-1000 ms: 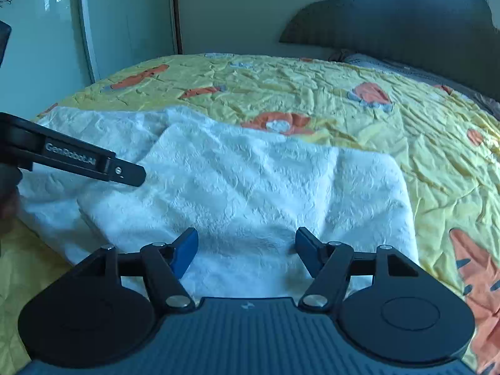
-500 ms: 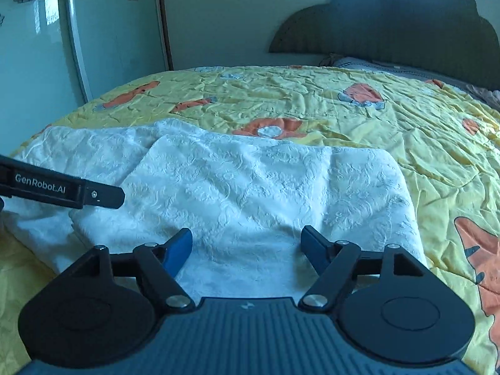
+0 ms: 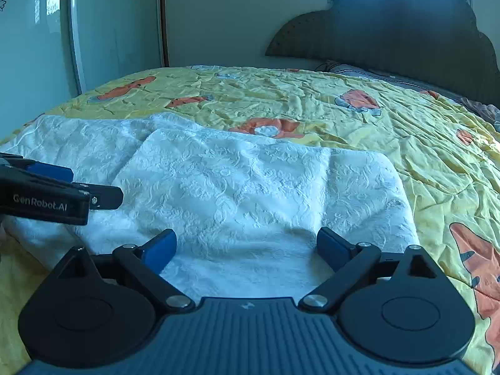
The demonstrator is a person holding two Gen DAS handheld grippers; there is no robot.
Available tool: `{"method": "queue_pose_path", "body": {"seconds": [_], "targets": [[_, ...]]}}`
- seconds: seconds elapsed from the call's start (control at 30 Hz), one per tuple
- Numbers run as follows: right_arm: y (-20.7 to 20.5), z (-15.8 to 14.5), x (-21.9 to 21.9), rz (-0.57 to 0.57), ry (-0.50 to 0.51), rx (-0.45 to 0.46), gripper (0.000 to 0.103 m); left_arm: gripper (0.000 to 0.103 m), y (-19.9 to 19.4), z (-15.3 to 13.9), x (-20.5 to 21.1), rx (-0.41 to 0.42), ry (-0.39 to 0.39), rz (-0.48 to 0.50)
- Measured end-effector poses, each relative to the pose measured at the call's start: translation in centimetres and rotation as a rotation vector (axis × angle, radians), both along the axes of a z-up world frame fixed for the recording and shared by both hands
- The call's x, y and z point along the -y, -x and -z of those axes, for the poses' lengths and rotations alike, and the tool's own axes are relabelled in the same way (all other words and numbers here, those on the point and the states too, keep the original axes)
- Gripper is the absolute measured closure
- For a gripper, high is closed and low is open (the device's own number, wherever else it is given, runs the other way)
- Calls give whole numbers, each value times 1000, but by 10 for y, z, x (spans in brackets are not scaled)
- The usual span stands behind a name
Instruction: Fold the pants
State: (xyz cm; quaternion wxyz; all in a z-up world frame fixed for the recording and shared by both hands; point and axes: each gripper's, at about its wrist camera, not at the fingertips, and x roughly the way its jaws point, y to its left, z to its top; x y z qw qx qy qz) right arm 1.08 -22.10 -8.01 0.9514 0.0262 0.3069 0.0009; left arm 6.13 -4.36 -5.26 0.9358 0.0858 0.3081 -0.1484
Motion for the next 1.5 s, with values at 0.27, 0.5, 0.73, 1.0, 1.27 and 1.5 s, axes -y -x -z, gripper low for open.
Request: {"method": "queue_pose_path", "body": {"seconds": [0.27,0.5,0.73,1.0,1.27,1.5], "targets": [[-2,1,1,-4,-14,0,1,0,-6,1,-7,-28,58,-15],[-3,2,2,-3,-15,-2,0,0,-6,1,-9,-30,67,-17],[-3,3,0,-1,-8,-3,0,0,-5,1,-9,-35,75,-16],[10,-28,-26,-55,-28,86,0,5,-2,-45,-80,-181,349,-49],[11,-78,-164,-511,176,294,0,4,9,-90,-204,-137,420,-363],[13,-41,-277,-755,576,317,1,4,-9,-58,-267,-347,546,-515]]}}
